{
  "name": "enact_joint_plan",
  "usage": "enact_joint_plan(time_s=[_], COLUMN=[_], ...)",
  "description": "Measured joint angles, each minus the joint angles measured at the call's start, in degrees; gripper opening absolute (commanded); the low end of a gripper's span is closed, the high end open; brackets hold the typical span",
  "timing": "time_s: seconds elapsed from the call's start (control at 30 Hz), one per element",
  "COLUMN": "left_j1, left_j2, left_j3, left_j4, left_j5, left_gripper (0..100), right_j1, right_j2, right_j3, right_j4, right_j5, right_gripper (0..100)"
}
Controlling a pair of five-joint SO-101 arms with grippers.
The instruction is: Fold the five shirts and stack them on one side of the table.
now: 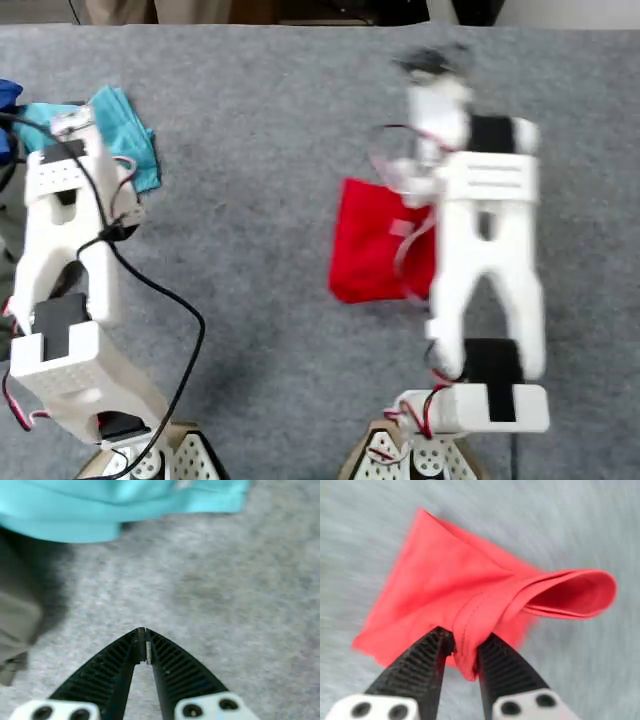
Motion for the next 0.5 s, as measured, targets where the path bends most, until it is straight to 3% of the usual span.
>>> enact_joint_plan(time_s=[0.13,0.27,0.37,0.5], left_j1=[-4.8,-8.4,-9.8,-10.5], left_j2=[0.0,0.0,0.0,0.0], left_j3=[0.0,0.0,0.0,0.0], left_j4=[0.0,0.0,0.0,0.0], left_j5=[-2.0,-3.3,-3.7,-4.1], left_gripper=[2,2,2,2], right_j1=[-11.3,-16.1,-16.8,-12.7], right_j2=[5.8,13.8,18.6,22.4], right_j3=[-6.3,-12.7,-17.8,-20.1], right_j4=[1.4,1.7,3.7,5.5], right_j5=[0.6,1.0,1.0,1.0], right_gripper=[0.4,0.4,0.4,0.4])
